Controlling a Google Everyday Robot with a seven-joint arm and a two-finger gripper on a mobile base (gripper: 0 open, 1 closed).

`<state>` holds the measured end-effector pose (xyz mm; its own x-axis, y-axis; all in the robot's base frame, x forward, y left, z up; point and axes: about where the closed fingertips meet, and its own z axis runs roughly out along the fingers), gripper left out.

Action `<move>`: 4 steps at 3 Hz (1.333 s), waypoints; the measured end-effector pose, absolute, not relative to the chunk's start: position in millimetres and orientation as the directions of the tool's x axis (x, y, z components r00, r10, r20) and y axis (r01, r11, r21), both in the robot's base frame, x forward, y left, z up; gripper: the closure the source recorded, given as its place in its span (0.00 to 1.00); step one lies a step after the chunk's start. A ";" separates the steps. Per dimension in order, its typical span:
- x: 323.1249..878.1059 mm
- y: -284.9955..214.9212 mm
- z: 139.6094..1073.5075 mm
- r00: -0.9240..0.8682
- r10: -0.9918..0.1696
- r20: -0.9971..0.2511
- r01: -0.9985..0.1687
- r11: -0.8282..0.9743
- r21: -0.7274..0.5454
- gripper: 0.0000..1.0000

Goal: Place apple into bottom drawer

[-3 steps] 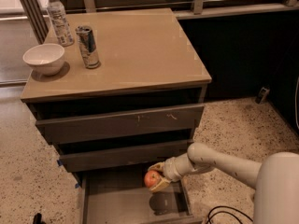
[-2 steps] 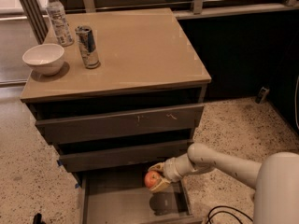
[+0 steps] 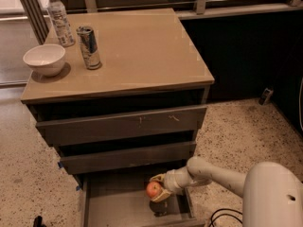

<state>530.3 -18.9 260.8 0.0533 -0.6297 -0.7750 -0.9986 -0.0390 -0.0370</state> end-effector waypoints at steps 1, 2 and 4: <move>530.3 -18.9 260.8 0.053 -0.630 -0.775 -0.999 -0.039 -0.037 1.00; 529.3 -21.7 242.7 0.056 -0.625 -0.779 -0.998 -0.033 -0.045 1.00; 537.3 -22.6 186.4 0.105 -0.607 -0.788 -0.994 -0.045 -0.097 1.00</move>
Offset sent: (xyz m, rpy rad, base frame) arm 0.0004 -0.0126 -0.0473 0.0138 -0.0278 -0.0227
